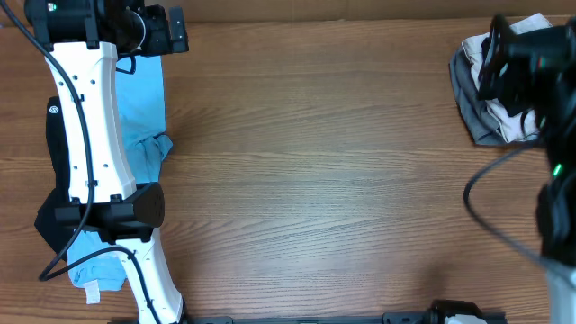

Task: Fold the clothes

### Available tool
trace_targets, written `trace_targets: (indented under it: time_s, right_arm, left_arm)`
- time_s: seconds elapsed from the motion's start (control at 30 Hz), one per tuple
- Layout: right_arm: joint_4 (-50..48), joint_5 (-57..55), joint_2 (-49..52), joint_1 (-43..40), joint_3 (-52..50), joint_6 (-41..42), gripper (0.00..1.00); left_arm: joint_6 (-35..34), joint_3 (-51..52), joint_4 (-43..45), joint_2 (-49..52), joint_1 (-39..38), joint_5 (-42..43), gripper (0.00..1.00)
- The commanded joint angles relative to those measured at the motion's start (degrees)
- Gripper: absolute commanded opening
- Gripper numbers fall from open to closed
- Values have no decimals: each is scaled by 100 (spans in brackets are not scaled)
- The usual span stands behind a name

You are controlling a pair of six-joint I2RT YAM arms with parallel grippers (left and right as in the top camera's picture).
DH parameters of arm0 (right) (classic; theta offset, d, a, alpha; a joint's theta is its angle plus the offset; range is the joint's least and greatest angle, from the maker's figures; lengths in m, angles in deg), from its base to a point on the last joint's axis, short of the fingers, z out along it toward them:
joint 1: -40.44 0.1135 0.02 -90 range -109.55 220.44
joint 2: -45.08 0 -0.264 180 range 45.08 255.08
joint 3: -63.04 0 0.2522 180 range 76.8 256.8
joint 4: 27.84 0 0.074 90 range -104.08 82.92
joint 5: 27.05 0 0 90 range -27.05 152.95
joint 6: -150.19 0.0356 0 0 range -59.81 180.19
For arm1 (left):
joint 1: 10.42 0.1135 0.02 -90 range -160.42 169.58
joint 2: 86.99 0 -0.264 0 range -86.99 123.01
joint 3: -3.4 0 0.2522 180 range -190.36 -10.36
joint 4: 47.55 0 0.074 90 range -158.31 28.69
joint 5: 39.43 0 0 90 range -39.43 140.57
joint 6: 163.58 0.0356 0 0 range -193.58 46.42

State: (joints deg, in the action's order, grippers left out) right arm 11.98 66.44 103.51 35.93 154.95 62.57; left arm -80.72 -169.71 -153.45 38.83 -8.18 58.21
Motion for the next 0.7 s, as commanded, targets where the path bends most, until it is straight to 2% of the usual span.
trace_targets:
  time_s: [0.0, 0.13, 0.3, 0.5, 0.67]
  right_arm:
    - [-592, -229, -859, 179, -1403, 535, 100]
    - [-1766, -282, -2155, 361, -3477, 538, 100]
    - [-2638, -282, -3536, 426, -5574, 544, 100]
    - [-3008, -302, -4697, 431, -7040, 671, 100]
    - [-2920, -387, -5206, 601, -7654, 667, 100]
  left_arm:
    - [-59, 26, 4, 20, -44, -57, 100]
    - [-59, 26, 4, 20, -44, -57, 100]
    - [-59, 26, 4, 20, -44, -57, 100]
    - [-59, 26, 4, 20, -44, -57, 100]
    - [-59, 26, 4, 20, -44, -57, 100]
